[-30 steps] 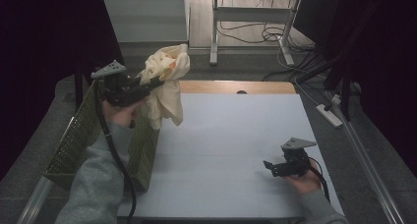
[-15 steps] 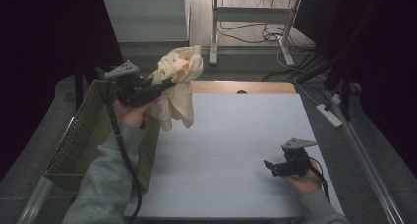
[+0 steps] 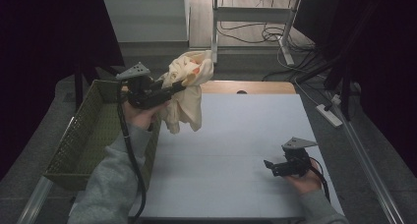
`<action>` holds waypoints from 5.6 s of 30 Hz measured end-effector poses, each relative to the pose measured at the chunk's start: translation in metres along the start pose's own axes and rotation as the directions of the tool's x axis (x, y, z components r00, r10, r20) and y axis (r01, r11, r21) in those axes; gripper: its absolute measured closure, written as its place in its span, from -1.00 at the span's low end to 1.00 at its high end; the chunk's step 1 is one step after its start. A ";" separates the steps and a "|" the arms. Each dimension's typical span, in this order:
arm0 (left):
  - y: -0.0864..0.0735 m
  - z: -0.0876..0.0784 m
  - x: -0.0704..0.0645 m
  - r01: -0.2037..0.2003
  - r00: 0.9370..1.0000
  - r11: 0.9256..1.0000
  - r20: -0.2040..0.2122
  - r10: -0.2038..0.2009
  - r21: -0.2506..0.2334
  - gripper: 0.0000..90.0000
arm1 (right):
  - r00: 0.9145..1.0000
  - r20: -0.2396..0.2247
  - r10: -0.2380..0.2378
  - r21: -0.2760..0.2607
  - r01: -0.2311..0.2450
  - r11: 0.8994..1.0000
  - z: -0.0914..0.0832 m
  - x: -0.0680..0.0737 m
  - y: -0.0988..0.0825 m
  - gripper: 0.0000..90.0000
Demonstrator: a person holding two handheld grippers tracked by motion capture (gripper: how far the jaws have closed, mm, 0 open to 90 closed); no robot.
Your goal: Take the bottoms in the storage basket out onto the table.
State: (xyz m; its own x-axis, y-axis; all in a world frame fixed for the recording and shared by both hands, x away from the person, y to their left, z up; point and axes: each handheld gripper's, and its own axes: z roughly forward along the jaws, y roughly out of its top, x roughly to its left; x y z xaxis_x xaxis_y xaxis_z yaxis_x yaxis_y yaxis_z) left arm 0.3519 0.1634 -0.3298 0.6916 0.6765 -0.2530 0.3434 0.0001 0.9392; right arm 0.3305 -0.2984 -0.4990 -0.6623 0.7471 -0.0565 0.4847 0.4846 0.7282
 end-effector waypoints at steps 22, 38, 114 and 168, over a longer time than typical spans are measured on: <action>-0.029 0.019 -0.008 0.019 0.999 0.997 0.038 -0.021 0.070 0.40 | 1.000 0.009 0.003 -0.005 -0.003 1.000 -0.001 -0.001 0.000 -0.85; -0.057 0.031 -0.019 0.023 0.997 0.991 0.066 -0.033 0.133 0.40 | 1.000 0.010 0.004 -0.006 -0.004 1.000 -0.002 0.000 0.000 -0.85; -0.138 0.166 -0.015 0.018 1.000 0.875 0.004 -0.023 0.484 0.38 | 1.000 0.015 0.000 0.007 0.000 1.000 0.000 0.000 0.000 -0.85; -0.106 0.073 -0.052 -0.089 0.995 0.890 0.002 0.099 0.448 -0.63 | 1.000 0.006 0.017 -0.006 -0.017 1.000 -0.006 0.000 -0.003 -0.85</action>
State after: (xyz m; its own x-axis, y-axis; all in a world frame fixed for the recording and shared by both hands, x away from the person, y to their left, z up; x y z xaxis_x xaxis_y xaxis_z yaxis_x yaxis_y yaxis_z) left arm 0.3256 0.0745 -0.4329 0.7231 0.6721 -0.1595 0.5285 -0.3897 0.7542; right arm 0.3255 -0.3022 -0.4972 -0.6506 0.7579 -0.0487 0.4921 0.4695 0.7331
